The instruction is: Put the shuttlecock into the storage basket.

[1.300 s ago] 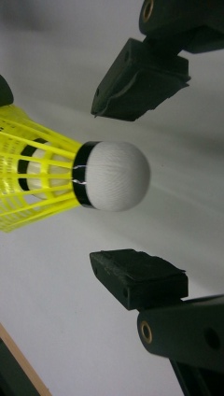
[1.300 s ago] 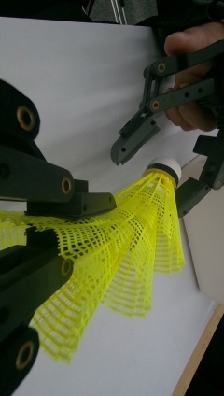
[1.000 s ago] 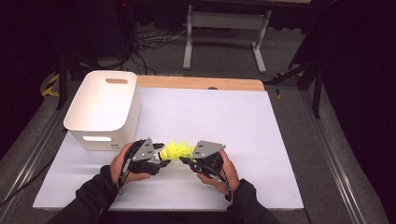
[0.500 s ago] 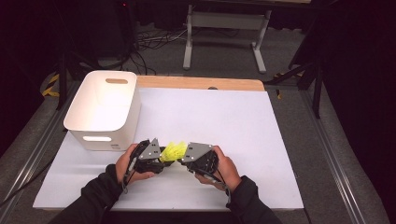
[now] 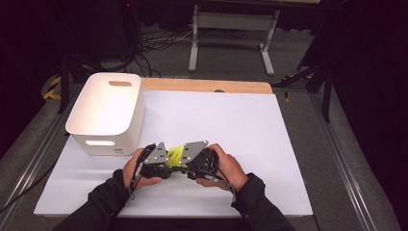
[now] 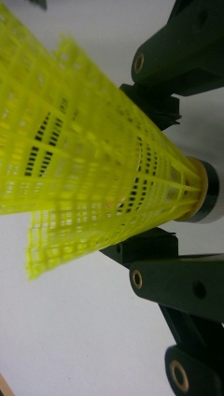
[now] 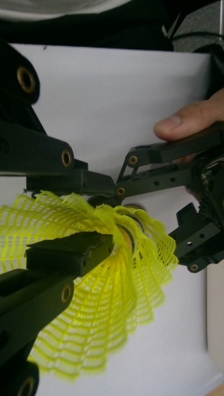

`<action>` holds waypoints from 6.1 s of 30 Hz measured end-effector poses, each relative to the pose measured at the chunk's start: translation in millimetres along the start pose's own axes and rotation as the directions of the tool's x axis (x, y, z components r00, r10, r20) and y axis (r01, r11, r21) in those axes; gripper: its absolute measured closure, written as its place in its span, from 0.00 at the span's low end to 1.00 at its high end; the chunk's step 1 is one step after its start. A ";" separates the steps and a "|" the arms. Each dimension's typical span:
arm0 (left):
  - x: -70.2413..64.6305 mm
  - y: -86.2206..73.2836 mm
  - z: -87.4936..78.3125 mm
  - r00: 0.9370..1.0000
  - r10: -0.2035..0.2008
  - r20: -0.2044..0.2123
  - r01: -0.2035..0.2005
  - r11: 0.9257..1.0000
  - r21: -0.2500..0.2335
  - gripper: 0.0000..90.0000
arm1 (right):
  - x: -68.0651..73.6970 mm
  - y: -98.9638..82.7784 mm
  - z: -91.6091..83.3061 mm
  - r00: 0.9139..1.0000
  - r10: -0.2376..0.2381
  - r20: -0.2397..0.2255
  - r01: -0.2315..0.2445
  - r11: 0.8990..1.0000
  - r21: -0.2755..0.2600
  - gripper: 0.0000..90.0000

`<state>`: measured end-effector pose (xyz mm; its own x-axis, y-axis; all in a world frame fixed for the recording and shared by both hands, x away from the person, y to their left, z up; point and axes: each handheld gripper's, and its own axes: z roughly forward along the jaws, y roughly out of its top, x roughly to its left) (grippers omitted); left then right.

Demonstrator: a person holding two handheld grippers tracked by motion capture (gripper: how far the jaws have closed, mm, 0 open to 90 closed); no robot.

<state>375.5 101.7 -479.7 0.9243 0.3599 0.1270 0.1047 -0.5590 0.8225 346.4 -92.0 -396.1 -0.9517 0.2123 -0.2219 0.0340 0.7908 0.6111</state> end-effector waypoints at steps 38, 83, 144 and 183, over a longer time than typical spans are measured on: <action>-5.9 -2.8 -13.2 0.999 -0.022 -0.027 0.017 0.984 -0.178 0.57 | 6.6 9.0 -41.8 0.994 0.059 0.090 -0.048 0.991 -0.123 0.32; -0.6 -4.3 -29.9 0.997 -0.042 -0.058 0.027 0.969 -0.245 0.57 | 2.6 -95.5 -61.1 0.887 0.300 0.352 -0.158 0.912 -0.378 0.17; 11.7 -10.4 -78.1 0.987 -0.079 -0.138 0.030 0.945 -0.325 0.57 | 5.2 -131.8 -39.7 0.850 0.369 0.377 -0.214 0.895 -0.392 0.17; 23.6 -13.7 -111.5 0.970 -0.124 -0.207 0.036 0.923 -0.383 0.57 | 3.7 -132.8 -38.7 0.851 0.360 0.383 -0.210 0.901 -0.381 0.16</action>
<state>355.0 201.2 -426.2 0.8078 0.5735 0.1362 -0.0107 -0.2167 0.9762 326.6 -218.5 -448.6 -0.6804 0.6852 -0.2599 0.1140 0.4493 0.8861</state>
